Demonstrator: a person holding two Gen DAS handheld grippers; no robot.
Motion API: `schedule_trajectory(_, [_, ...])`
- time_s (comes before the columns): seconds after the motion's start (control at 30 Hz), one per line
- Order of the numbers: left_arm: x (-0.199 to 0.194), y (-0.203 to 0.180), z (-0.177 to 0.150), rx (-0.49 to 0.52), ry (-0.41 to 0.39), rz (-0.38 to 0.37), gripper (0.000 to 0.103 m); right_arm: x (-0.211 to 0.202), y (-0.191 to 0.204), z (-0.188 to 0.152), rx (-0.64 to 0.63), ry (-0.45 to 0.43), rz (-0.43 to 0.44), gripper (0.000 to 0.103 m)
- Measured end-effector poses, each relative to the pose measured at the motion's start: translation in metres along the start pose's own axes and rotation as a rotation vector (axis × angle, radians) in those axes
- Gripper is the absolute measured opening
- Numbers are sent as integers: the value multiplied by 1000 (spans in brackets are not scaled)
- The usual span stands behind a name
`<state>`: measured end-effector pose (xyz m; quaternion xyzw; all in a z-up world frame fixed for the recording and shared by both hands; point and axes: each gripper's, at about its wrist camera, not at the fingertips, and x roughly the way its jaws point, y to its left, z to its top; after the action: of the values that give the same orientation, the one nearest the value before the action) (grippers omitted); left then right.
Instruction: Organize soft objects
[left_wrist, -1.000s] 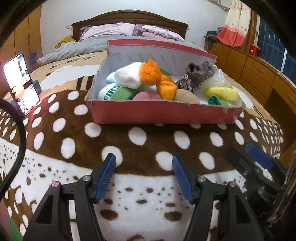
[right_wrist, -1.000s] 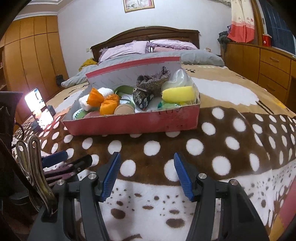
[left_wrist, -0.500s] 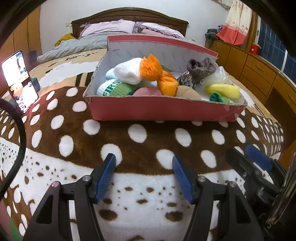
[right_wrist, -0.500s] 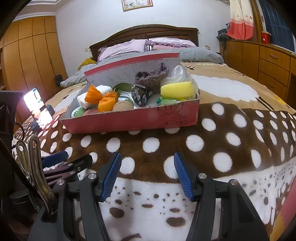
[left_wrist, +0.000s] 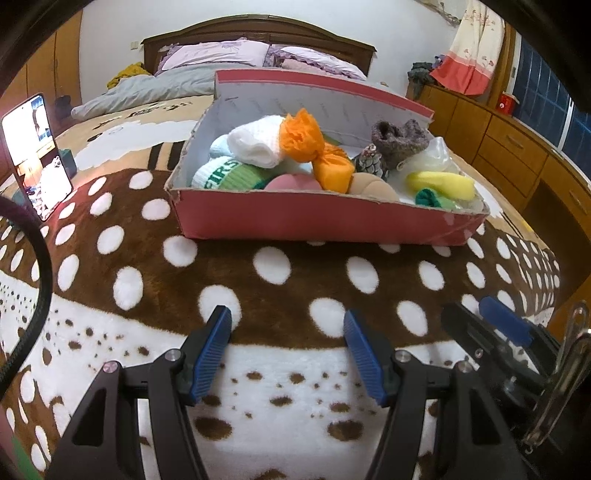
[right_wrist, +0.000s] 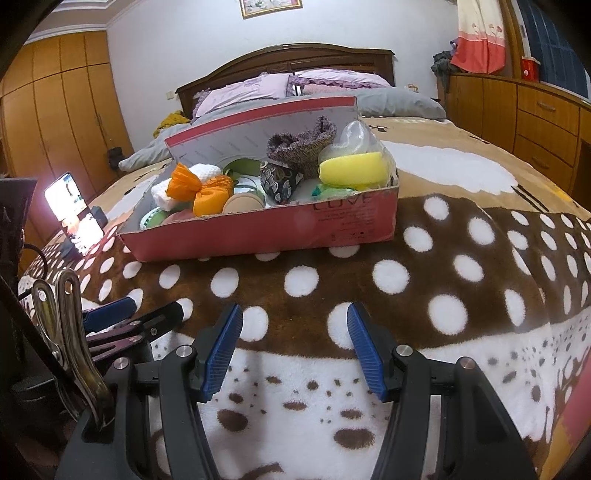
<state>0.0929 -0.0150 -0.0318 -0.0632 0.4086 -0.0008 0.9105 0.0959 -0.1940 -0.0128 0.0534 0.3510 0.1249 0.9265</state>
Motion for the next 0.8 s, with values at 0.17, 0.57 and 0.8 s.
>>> schedule_trajectory(0.17, [1,-1,0,4,0,9,67,-1,0,0,3,2,0,60])
schedule_trajectory(0.57, [2,-1,-1,6,2,11,67,0,-1,0,8,7,0,60])
schedule_trajectory(0.8, [2,-1,-1,6,2,11,67,1,-2,0,8,9,-1,60])
